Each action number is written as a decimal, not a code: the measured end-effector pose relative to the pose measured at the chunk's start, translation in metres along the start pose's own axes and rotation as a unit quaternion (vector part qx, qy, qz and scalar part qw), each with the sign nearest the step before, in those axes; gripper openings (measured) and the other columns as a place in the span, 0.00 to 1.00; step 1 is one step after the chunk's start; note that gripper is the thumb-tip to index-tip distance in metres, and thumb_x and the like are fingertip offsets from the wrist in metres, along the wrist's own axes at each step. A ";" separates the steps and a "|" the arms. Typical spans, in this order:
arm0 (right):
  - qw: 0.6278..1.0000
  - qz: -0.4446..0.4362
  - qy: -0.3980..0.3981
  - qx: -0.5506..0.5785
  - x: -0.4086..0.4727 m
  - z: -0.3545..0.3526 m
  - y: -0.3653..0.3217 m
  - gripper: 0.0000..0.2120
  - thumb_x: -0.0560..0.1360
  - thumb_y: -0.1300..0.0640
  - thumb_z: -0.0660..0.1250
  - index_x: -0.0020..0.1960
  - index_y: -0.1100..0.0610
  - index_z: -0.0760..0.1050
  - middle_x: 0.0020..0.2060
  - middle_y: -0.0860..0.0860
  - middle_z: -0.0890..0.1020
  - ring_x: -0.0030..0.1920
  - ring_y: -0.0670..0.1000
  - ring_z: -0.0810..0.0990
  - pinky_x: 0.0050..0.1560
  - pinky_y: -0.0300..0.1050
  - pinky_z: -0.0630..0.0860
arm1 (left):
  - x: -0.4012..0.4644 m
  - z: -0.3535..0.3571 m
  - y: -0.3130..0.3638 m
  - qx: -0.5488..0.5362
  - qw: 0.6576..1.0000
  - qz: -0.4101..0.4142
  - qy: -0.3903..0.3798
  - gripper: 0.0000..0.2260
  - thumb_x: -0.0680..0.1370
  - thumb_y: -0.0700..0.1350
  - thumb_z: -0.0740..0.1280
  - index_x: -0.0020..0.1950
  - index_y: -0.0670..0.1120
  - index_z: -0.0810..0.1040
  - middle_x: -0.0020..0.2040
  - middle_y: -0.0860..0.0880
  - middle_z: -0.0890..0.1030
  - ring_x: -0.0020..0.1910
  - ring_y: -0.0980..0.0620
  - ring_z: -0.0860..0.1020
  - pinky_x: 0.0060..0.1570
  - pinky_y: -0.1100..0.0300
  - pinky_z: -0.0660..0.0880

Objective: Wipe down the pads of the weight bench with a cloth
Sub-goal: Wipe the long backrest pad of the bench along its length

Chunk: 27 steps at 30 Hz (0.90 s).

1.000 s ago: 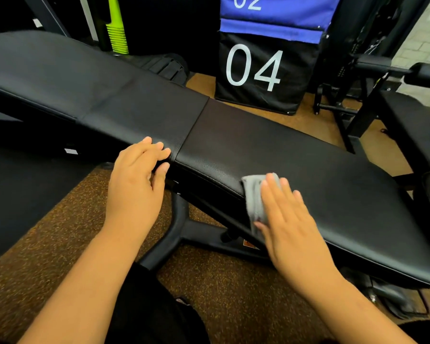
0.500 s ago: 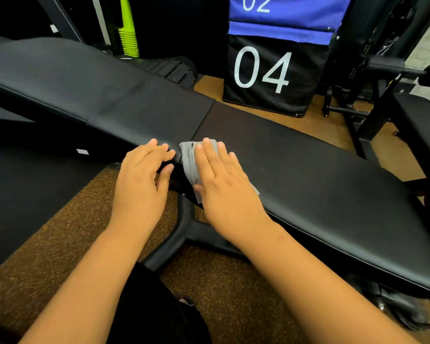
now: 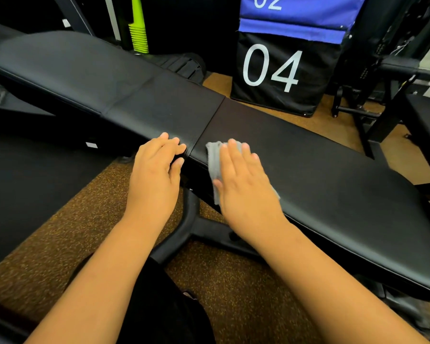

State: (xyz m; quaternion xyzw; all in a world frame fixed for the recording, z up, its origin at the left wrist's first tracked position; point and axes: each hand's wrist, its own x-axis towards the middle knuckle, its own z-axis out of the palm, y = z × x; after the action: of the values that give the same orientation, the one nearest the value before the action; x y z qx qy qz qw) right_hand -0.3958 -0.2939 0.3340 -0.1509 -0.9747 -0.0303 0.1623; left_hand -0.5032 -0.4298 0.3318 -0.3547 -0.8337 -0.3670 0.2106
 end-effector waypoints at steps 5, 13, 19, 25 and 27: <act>0.998 -0.031 0.009 0.060 0.021 -0.001 -0.016 0.30 0.81 0.50 0.54 0.77 0.62 0.51 0.77 0.59 0.56 0.77 0.61 0.54 0.75 0.57 0.55 | 0.001 -0.002 -0.001 0.013 1.000 0.005 -0.005 0.11 0.77 0.36 0.68 0.59 0.42 0.79 0.61 0.45 0.79 0.67 0.46 0.71 0.66 0.65 0.60; 0.989 0.124 -0.030 0.070 -0.061 -0.008 0.051 0.30 0.82 0.41 0.40 0.78 0.57 0.51 0.77 0.54 0.56 0.78 0.56 0.51 0.77 0.55 0.49 | -0.002 0.001 0.002 -0.013 1.000 -0.016 -0.005 0.11 0.79 0.37 0.66 0.60 0.42 0.79 0.63 0.46 0.77 0.69 0.48 0.69 0.65 0.58 0.66; 0.976 0.213 -0.022 0.042 -0.049 -0.011 0.045 0.30 0.81 0.44 0.41 0.70 0.64 0.63 0.70 0.62 0.66 0.73 0.63 0.59 0.73 0.60 0.58 | -0.002 0.002 0.003 -0.035 0.999 -0.026 0.002 0.10 0.79 0.37 0.66 0.60 0.43 0.79 0.63 0.46 0.77 0.69 0.49 0.68 0.63 0.50 0.72; 0.993 0.096 0.004 0.071 0.040 -0.005 -0.011 0.27 0.82 0.46 0.48 0.72 0.65 0.61 0.71 0.62 0.65 0.71 0.62 0.61 0.71 0.57 0.59 | 0.000 -0.004 0.005 0.004 1.000 -0.012 -0.014 0.10 0.78 0.37 0.67 0.59 0.42 0.79 0.61 0.45 0.78 0.68 0.47 0.70 0.64 0.61 0.64; 0.993 0.057 -0.007 0.104 0.051 -0.004 -0.015 0.27 0.83 0.47 0.48 0.75 0.64 0.56 0.74 0.62 0.60 0.74 0.62 0.56 0.74 0.57 0.55 | 0.002 -0.008 0.005 0.021 0.999 -0.003 -0.024 0.10 0.77 0.37 0.68 0.58 0.42 0.79 0.60 0.45 0.78 0.67 0.46 0.71 0.63 0.63 0.61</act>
State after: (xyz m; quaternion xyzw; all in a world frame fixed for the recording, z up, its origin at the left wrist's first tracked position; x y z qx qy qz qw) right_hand -0.4452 -0.2942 0.3543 -0.1890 -0.9634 0.0817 0.1720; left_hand -0.4999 -0.4326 0.3403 -0.3565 -0.8471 -0.3414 0.1970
